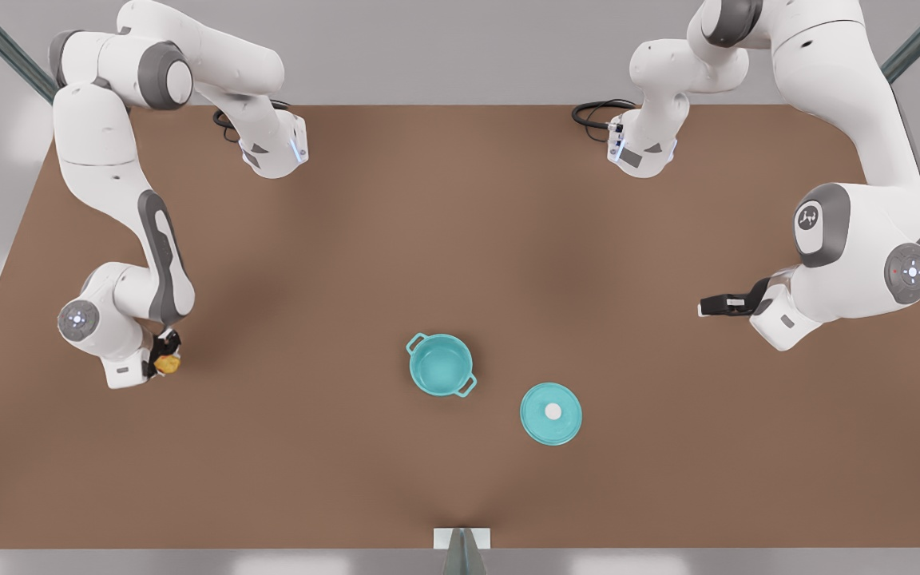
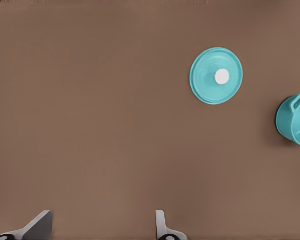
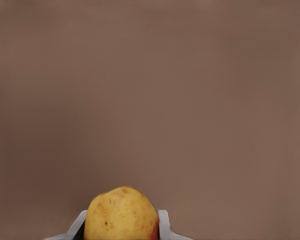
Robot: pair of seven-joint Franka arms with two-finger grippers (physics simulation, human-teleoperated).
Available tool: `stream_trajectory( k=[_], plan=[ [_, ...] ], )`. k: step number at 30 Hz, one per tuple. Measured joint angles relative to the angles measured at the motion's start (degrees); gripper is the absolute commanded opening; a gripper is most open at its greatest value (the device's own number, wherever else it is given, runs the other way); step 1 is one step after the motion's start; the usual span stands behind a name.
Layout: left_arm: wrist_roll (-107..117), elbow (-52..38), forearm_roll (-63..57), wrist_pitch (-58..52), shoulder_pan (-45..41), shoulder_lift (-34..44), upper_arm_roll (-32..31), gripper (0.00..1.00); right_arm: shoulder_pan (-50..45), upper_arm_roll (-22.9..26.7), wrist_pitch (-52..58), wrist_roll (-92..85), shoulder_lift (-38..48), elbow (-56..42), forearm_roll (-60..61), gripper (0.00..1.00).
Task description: Open the pot lid and put the potato into the pot
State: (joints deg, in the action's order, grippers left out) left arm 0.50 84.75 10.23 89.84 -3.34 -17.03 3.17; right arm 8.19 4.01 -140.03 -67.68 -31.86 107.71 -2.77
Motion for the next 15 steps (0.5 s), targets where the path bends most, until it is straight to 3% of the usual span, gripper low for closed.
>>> stream_trajectory(
  k=[7,15],
  plan=[
    [-1.0,0.2,0.0,0.0,-0.1,0.0,0.0,1.00,-1.9,-8.5,5.7,-0.3,4.8,-5.8,-0.1,0.51],
    [-1.8,0.3,0.0,0.0,-0.1,0.0,0.0,1.00,-14.5,-9.4,13.4,0.5,4.6,-14.8,0.6,0.51]
  ],
)
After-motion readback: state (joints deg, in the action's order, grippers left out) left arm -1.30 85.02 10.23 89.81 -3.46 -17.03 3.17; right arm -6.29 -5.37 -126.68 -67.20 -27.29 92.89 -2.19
